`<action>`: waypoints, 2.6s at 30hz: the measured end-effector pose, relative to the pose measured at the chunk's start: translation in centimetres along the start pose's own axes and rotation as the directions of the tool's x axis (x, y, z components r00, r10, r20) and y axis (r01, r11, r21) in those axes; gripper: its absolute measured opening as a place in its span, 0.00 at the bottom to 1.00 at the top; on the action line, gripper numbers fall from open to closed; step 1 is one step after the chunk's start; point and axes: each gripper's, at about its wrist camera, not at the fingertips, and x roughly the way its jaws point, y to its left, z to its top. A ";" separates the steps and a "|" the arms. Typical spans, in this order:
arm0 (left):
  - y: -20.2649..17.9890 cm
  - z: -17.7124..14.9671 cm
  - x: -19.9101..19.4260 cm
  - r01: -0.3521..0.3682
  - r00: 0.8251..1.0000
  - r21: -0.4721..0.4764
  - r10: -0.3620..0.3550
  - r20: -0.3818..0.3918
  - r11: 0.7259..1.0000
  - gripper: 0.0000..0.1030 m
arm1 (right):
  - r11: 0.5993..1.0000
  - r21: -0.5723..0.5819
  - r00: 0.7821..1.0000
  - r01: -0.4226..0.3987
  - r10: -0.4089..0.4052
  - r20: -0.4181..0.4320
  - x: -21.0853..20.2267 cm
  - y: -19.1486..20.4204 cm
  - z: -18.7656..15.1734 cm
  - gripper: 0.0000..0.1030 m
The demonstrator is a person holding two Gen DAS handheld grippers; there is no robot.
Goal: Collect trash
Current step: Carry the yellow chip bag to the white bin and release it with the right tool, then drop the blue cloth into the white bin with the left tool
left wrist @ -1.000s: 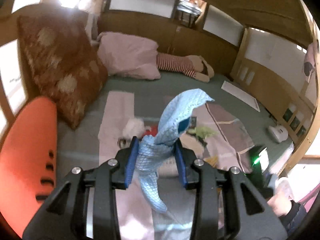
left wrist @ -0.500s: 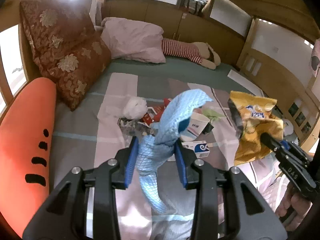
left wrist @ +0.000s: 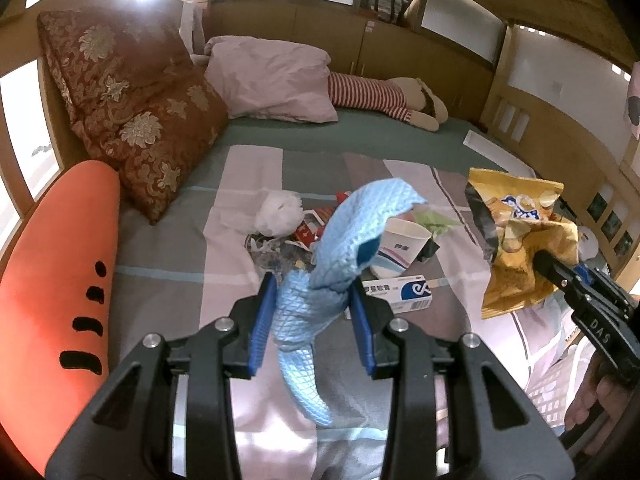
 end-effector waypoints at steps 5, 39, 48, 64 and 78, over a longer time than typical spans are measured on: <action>0.0 -0.1 0.2 -0.005 1.000 0.004 0.005 -0.004 1.000 0.36 | 1.000 0.001 1.000 -0.001 0.001 -0.004 0.1 -0.1 0.0 0.28; -24.3 -3.9 -5.7 0.519 0.854 0.339 -0.494 -0.164 0.785 0.36 | 0.758 0.320 0.823 0.569 -0.522 -0.226 -22.8 -23.1 -17.2 0.68; -40.5 -9.1 -5.9 0.709 0.705 0.370 -0.607 -0.367 0.600 0.98 | 0.725 0.468 0.810 0.504 -0.586 0.036 -32.0 -24.0 -12.8 0.80; -12.0 -0.9 -6.4 0.133 0.986 0.227 -0.152 0.067 0.965 0.97 | 0.954 0.205 0.969 0.221 -0.238 0.064 -17.3 -10.0 -6.4 0.80; -0.2 -4.7 -4.7 -0.080 0.995 0.033 0.077 0.070 0.996 0.97 | 1.000 0.006 0.999 0.010 -0.010 -0.052 -3.6 2.2 -4.3 0.80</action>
